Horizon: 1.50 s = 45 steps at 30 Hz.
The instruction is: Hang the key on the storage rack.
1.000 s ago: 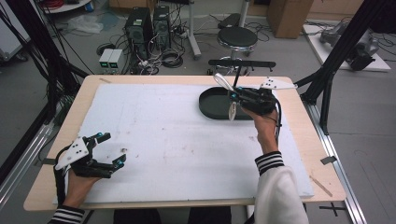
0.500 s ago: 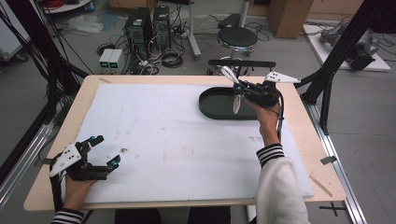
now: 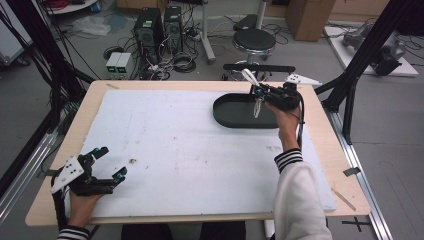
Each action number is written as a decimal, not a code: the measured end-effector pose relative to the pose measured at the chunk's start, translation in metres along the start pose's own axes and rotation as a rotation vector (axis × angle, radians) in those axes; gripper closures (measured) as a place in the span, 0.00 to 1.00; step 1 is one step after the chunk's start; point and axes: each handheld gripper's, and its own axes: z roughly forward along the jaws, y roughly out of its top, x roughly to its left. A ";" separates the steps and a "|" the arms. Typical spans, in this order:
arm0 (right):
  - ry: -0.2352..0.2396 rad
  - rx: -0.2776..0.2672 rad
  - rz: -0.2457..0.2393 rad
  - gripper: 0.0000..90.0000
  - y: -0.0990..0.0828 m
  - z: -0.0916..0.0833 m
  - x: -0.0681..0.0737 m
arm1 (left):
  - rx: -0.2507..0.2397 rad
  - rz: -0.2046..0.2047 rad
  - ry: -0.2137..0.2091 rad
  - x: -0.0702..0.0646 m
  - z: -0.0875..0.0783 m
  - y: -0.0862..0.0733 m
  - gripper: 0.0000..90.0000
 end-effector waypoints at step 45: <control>-0.093 0.036 0.078 0.82 -0.008 0.013 -0.032 | -0.004 0.016 -0.005 -0.001 -0.001 0.000 0.02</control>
